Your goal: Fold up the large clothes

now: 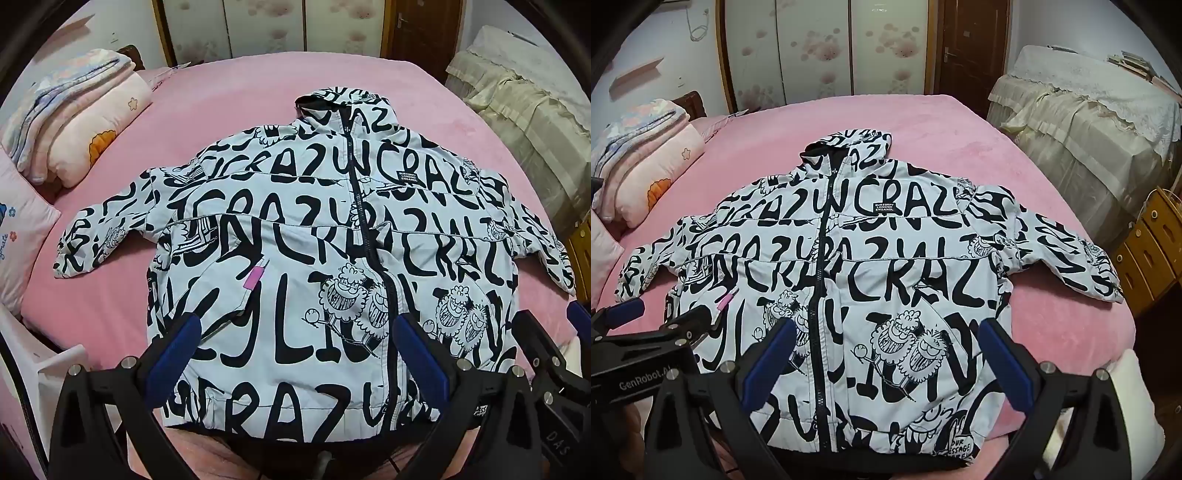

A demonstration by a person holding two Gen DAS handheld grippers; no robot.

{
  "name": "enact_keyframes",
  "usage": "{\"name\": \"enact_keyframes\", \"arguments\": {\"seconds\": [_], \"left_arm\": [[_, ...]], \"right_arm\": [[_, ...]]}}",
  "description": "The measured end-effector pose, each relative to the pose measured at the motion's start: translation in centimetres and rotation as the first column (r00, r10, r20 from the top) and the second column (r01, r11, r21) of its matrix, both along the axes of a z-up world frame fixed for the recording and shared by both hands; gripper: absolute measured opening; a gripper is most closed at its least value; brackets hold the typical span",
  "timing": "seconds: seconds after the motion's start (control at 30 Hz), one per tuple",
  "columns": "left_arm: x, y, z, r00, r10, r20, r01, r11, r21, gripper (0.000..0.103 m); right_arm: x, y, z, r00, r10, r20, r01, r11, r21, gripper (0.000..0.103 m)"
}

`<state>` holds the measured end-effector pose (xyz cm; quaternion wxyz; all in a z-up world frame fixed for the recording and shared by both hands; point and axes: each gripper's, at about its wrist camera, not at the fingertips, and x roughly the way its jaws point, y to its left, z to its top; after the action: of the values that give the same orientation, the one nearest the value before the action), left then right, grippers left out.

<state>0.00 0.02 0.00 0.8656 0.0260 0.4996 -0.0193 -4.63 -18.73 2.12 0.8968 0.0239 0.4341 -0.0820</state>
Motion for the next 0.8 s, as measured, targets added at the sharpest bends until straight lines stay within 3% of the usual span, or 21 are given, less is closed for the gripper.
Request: {"name": "enact_keyframes", "arguments": {"seconds": [0.8], "left_arm": [[-0.02,-0.12,0.06,1.0,-0.004,-0.002,0.004,1.0,-0.005,0.103]], "right_arm": [[-0.31,0.12,-0.1,1.0,0.026,0.009,-0.026,0.999,0.018,0.099]]}}
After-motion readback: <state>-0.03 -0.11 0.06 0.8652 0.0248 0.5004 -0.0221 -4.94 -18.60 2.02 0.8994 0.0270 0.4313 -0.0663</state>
